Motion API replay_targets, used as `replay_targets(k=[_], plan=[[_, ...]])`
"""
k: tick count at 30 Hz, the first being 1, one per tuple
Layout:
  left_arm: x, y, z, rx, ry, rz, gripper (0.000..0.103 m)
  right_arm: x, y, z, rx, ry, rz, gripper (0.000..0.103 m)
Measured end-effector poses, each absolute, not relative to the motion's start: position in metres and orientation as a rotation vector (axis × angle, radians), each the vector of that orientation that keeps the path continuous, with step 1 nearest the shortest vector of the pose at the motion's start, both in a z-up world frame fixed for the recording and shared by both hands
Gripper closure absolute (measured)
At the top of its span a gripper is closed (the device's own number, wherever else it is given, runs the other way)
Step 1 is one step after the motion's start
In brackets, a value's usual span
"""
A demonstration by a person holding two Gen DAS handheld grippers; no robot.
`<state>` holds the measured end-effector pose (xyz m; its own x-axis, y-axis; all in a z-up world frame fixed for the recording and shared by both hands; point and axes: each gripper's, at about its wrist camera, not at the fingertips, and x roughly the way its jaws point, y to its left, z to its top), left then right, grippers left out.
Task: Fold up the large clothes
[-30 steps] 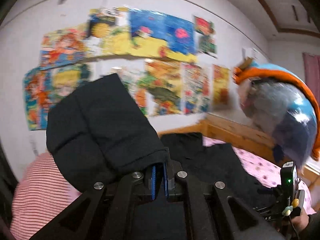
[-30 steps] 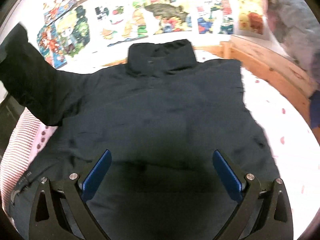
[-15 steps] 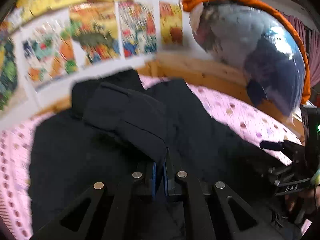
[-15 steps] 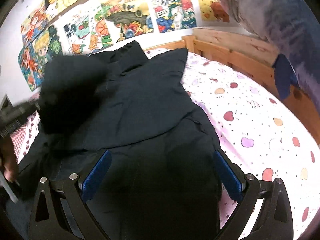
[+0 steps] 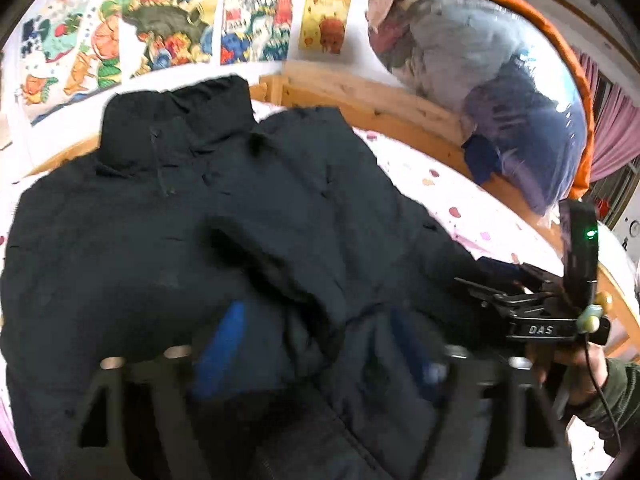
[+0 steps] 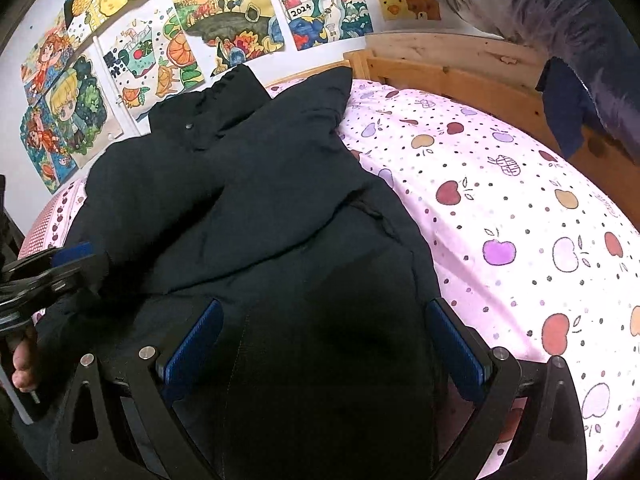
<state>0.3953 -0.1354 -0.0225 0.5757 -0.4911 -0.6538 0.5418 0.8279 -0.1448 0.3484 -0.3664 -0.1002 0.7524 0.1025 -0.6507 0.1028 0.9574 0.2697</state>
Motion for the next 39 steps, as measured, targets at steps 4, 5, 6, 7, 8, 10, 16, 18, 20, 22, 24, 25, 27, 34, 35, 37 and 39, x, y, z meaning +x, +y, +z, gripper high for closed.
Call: replay_targets(k=[4,5,6,7,8,10,16,18,20,22,24,25,27,34,35,37,39], plan=[[0.383,-0.117,-0.013,0.126,0.711,-0.586,0.025,0.332,-0.375,-0.092,0.394,0.612,0.089,0.003],[0.382,-0.113,-0.012,0.138,0.706,-0.571,0.024,0.329,-0.378,-0.091,0.427,0.588,0.113,0.003],[0.38,-0.107,-0.011,0.154,0.701,-0.545,0.024,0.325,-0.381,-0.089,0.463,0.563,0.138,0.003],[0.38,-0.101,-0.01,0.164,0.698,-0.514,0.024,0.323,-0.384,-0.089,0.495,0.544,0.158,0.003],[0.383,-0.094,-0.011,0.178,0.701,-0.461,0.024,0.321,-0.387,-0.089,0.522,0.531,0.175,0.003],[0.391,-0.081,-0.012,0.179,0.714,-0.374,0.024,0.32,-0.39,-0.091,0.559,0.522,0.195,0.003],[0.432,-0.024,-0.023,0.043,0.797,-0.139,0.024,0.336,-0.375,-0.093,0.456,0.631,0.109,0.004],[0.445,-0.008,-0.034,-0.009,0.838,-0.077,0.024,0.347,-0.361,-0.09,0.356,0.675,0.074,0.004],[0.456,0.005,-0.045,-0.081,0.875,-0.056,0.024,0.353,-0.348,-0.085,0.266,0.693,0.048,0.007],[0.462,0.017,-0.057,-0.163,0.886,-0.066,0.024,0.361,-0.336,-0.081,0.193,0.711,0.028,0.008],[0.462,0.019,-0.067,-0.19,0.884,-0.059,0.024,0.364,-0.329,-0.077,0.16,0.726,0.022,0.008],[0.463,0.018,-0.072,-0.187,0.888,-0.052,0.022,0.368,-0.327,-0.078,0.159,0.738,0.024,0.008],[0.461,0.013,-0.08,-0.169,0.887,-0.038,0.017,0.373,-0.325,-0.079,0.17,0.756,0.033,0.008],[0.458,0.005,-0.099,-0.133,0.864,-0.021,0.008,0.372,-0.312,-0.073,0.152,0.735,0.062,0.011],[0.458,0.007,-0.1,-0.145,0.861,-0.027,0.007,0.373,-0.311,-0.073,0.152,0.744,0.071,0.011],[0.457,0.011,-0.102,-0.161,0.855,-0.034,0.006,0.377,-0.309,-0.076,0.163,0.76,0.098,0.022],[0.455,0.012,-0.103,-0.168,0.844,-0.04,0.005,0.383,-0.309,-0.079,0.203,0.784,0.152,0.051]])
